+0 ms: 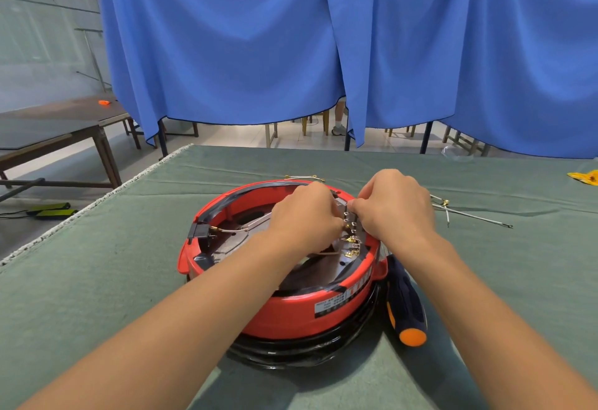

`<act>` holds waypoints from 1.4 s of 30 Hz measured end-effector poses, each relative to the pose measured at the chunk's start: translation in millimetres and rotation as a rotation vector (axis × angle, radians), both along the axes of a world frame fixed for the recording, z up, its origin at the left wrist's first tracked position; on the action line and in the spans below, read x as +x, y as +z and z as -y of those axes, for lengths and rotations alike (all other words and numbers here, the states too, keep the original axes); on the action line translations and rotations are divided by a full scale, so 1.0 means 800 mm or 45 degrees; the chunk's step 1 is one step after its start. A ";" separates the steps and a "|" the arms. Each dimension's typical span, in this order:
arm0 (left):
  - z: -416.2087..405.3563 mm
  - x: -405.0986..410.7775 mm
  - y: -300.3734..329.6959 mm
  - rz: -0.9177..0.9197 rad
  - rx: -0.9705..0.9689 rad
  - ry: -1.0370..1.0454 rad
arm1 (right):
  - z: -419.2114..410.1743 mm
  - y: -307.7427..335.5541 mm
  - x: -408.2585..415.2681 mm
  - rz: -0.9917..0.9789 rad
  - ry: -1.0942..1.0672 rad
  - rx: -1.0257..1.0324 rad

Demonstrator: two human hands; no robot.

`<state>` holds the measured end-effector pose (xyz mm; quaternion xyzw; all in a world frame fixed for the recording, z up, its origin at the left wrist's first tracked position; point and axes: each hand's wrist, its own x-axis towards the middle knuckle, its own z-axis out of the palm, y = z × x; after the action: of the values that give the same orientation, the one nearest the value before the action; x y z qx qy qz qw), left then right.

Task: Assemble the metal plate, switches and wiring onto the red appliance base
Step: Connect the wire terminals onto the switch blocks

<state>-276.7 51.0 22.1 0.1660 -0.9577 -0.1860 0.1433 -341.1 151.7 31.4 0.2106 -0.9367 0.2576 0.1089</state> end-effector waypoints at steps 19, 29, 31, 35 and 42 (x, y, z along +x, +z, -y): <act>-0.002 0.016 0.007 0.104 0.037 -0.206 | -0.009 0.008 -0.001 0.030 0.061 -0.051; 0.009 0.022 0.007 0.057 -0.075 -0.238 | -0.007 0.009 0.006 0.033 0.073 -0.058; 0.009 0.023 0.007 0.071 -0.107 -0.255 | -0.006 0.008 0.005 0.019 0.076 -0.057; 0.006 0.022 0.007 0.055 -0.169 -0.244 | -0.006 0.006 0.003 -0.004 0.080 -0.062; -0.005 0.021 0.006 -0.015 -0.229 -0.157 | -0.005 0.002 -0.001 -0.053 0.105 -0.054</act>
<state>-259.6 54.6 26.6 0.0923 -0.9781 -0.1087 0.1515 -341.6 155.5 32.8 0.2519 -0.9192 0.2771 0.1222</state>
